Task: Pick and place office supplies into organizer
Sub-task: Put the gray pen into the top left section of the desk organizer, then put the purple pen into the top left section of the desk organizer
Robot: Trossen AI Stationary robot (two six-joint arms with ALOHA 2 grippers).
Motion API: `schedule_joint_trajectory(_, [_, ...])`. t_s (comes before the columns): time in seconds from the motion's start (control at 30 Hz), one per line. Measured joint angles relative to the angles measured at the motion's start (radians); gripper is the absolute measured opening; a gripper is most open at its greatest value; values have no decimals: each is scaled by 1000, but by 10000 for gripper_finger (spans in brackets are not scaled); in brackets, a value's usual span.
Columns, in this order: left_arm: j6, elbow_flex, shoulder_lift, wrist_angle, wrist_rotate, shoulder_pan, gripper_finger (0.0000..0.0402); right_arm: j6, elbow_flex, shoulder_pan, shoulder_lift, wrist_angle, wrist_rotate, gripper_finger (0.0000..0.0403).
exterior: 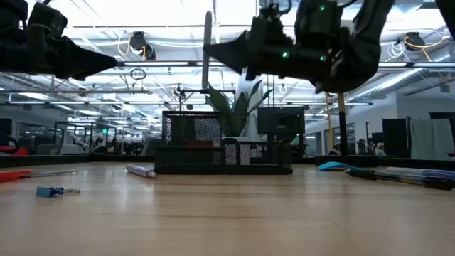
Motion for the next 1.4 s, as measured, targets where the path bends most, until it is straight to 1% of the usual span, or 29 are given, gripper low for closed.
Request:
schedule_joint_trajectory(0.43, [0, 0, 0, 0, 0, 0, 97, 53, 1, -33, 72, 15, 1, 27])
schedule_joint_trajectory(0.6, [0, 0, 0, 0, 0, 0, 97, 86, 1, -32, 72, 4, 2, 37])
schedule_joint_trajectory(1.07, [0, 0, 0, 0, 0, 0, 97, 83, 1, -32, 72, -18, 4, 75])
schedule_joint_trajectory(1.4, [0, 0, 0, 0, 0, 0, 97, 79, 1, -32, 72, -18, 5, 86])
